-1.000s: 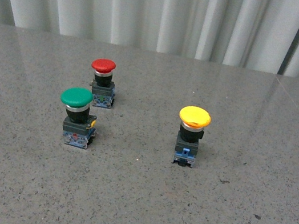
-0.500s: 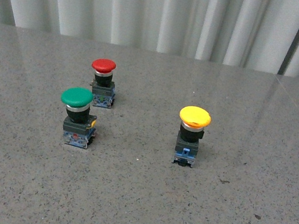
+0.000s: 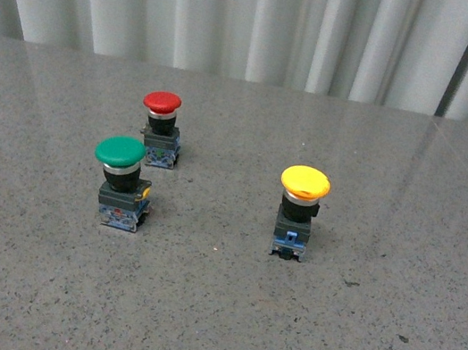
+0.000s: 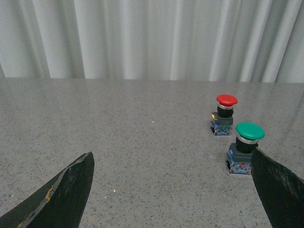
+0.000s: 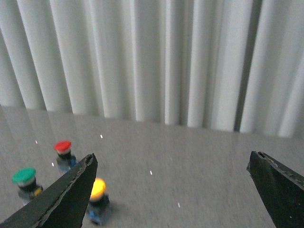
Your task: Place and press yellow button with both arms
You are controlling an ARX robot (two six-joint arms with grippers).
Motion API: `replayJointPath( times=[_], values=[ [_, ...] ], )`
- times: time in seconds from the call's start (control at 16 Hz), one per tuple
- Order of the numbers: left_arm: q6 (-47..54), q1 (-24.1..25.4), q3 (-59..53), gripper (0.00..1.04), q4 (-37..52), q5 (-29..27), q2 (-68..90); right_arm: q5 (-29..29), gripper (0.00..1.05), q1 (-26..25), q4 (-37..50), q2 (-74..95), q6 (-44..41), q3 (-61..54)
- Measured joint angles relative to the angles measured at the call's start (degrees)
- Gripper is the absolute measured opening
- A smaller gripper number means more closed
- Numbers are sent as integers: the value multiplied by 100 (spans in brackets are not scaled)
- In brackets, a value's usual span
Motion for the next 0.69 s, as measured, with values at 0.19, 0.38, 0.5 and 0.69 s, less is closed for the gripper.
replayJointPath(
  times=[0.19,0.38,0.5,0.69],
  values=[
    [-2,0,-2,98,0,2,0,249,98,1082,1021,2660,0,1543],
    [0,0,-2,98,0,0,0,415,98,1871,914,4518,0,2776],
    [-2,0,-2,98,0,2,0,560,98,2223,848,5272,-24,3300],
    [0,0,-2,98,0,0,0,695,66,2444,737,5974,-155,3368]
  ],
)
